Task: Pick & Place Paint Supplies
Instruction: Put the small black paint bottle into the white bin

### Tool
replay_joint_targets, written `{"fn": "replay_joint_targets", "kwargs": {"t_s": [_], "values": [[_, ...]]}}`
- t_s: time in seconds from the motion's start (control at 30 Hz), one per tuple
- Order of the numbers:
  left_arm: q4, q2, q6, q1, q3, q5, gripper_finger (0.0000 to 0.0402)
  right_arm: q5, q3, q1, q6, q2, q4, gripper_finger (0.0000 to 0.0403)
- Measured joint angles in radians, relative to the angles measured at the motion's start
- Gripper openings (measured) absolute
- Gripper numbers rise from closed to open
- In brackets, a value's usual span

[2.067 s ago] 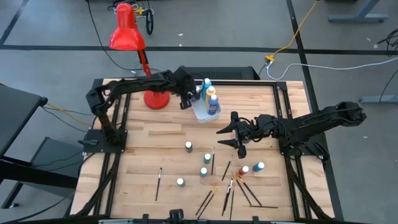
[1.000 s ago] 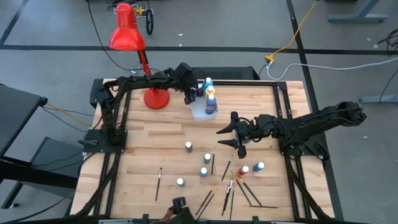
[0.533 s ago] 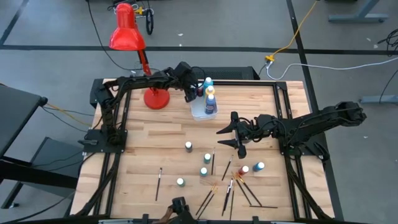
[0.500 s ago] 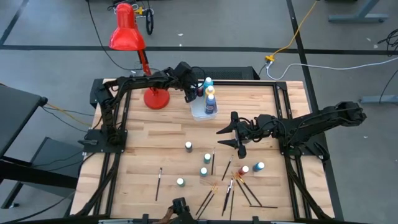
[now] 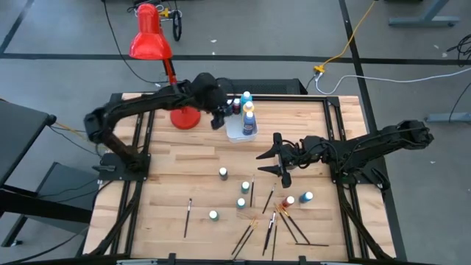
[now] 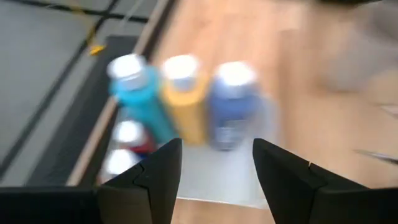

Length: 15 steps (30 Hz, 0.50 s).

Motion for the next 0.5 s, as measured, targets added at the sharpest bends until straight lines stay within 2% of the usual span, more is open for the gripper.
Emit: {"fn": "replay_joint_targets", "kwargs": {"t_s": [0.13,0.27,0.4,0.5], "values": [[-0.075,-0.089,-0.042,-0.091,0.0,0.066,0.0208,0.0,0.0,0.0,0.0,0.0,-0.003,0.0178],[-0.124,-0.115,-0.028,-0.201,-0.007,0.102,0.0207,0.0,0.0,0.0,0.0,0.0,-0.005,0.0178],[-0.081,-0.115,-0.01,-0.31,-0.08,0.117,0.0206,0.0,0.0,0.0,0.0,0.0,-0.016,0.0178],[0.031,-0.115,-0.009,-0.387,-0.181,0.116,0.0206,0.0,0.0,0.0,0.0,0.0,-0.028,0.0178]]}}
